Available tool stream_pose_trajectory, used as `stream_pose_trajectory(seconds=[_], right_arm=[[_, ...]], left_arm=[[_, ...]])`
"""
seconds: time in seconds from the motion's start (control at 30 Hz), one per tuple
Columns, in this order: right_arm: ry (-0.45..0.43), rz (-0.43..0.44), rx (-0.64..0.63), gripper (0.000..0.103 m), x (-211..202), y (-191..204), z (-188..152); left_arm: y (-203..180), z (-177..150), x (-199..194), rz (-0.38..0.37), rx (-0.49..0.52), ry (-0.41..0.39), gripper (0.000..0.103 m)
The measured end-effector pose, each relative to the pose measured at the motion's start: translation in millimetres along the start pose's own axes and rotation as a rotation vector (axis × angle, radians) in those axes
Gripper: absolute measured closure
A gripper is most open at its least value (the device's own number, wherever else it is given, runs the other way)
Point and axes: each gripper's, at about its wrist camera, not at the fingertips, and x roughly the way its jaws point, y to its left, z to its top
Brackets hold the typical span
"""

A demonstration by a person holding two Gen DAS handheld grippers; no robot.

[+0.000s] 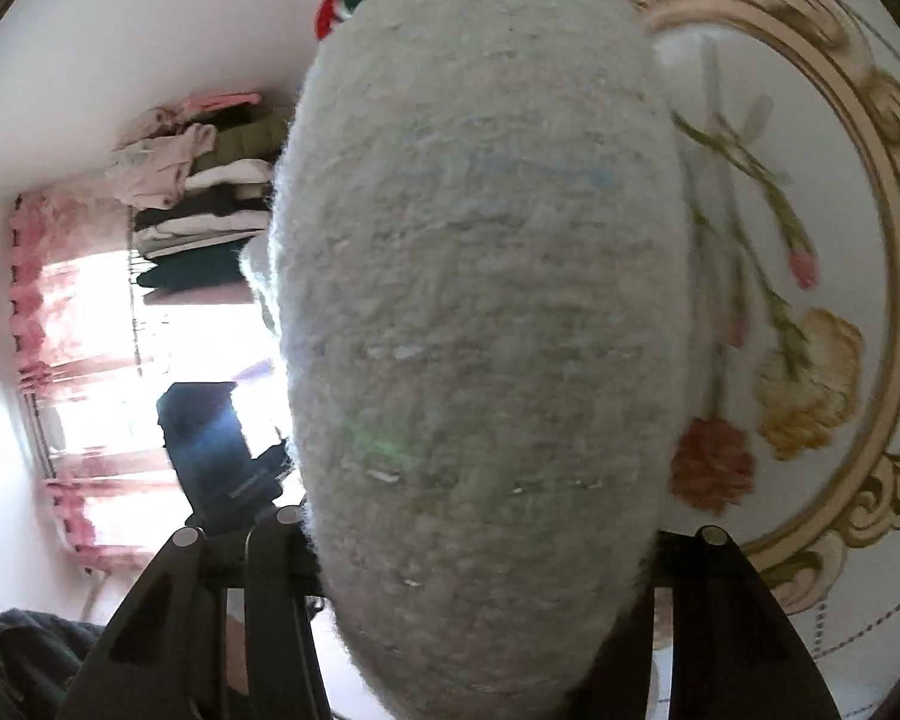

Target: Fold large clothes

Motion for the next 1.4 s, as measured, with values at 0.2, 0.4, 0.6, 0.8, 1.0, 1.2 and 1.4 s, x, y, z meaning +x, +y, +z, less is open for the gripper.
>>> stream_pose_trajectory(seconds=[0.2, 0.4, 0.6, 0.8, 1.0, 1.2, 1.4], right_arm=[[-0.026, 0.005, -0.041, 0.051, -35, 57, 21], [-0.072, 0.050, -0.081, 0.052, -77, 121, 73], [-0.131, 0.142, -0.174, 0.052, -126, 183, 163], [-0.128, 0.192, -0.167, 0.052, -163, 159, 292], [-0.092, 0.116, -0.035, 0.052, -187, 46, 381], [-0.026, 0.079, 0.006, 0.040, -194, 21, 388], [-0.114, -0.350, -0.083, 0.014, -213, 80, 339]], left_arm=[[-11, 55, -35, -0.007, 0.014, -0.064, 0.089], [-47, 135, -87, -0.039, 0.050, -0.165, 0.089], [-107, 238, -103, -0.054, 0.105, -0.265, 0.089], [-155, 349, -30, -0.067, 0.134, -0.259, 0.089], [-168, 382, 101, -0.051, 0.116, -0.089, 0.087], [-172, 374, 107, 0.013, 0.144, -0.095, 0.078], [-179, 373, 82, 0.165, 0.161, -0.130, 0.000]])
